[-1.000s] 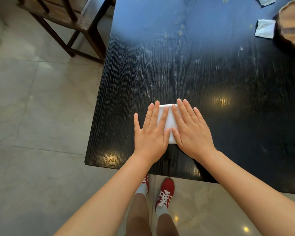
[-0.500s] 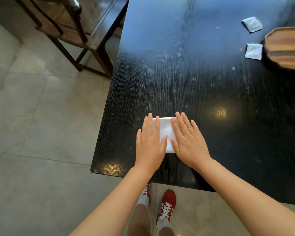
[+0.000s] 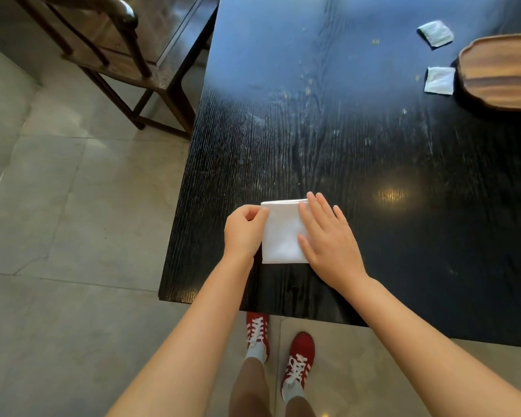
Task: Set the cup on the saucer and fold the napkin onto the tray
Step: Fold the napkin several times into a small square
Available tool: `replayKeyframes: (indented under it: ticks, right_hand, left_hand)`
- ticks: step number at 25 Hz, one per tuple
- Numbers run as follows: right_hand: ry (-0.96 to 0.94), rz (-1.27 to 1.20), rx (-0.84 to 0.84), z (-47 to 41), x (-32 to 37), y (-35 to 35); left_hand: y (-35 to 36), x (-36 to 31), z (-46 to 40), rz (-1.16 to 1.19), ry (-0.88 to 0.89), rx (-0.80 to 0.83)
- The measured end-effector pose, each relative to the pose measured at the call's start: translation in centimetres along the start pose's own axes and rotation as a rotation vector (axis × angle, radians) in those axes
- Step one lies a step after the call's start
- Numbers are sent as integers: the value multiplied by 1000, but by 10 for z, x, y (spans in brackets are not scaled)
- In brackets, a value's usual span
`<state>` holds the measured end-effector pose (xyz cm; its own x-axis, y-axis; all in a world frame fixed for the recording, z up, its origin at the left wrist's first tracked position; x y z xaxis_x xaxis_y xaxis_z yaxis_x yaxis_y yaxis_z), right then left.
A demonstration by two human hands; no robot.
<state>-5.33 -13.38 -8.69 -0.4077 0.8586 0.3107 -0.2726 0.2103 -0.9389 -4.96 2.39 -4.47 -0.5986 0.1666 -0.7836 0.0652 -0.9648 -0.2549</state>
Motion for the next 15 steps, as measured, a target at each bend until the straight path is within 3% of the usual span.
replayKeyframes:
  ticks: [3, 6, 11, 15]
  right_hand:
    - [158, -405, -170, 6, 6, -8]
    - [392, -818, -207, 14, 8, -21]
    - [580, -1407, 174, 24, -2, -47]
    - [581, -1379, 226, 31, -3, -53]
  left_hand:
    - [-5, 0, 10, 68, 24, 40]
    - [-10, -7, 19, 170, 44, 125]
    - [-25, -16, 28, 318, 66, 336]
    - [-35, -7, 33, 307, 42, 420]
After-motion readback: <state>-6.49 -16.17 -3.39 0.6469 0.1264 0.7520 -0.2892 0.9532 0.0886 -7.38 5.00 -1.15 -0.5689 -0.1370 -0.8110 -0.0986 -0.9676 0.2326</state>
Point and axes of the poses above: each hand's wrist, its own z-axis away from the middle knuckle, its own y-axis out of the palm, x = y × z, the point moved 1 cm from there along -z, towards the middle knuckle, and after that the axes turned 11 degrees about x, right-handed, at the moved point
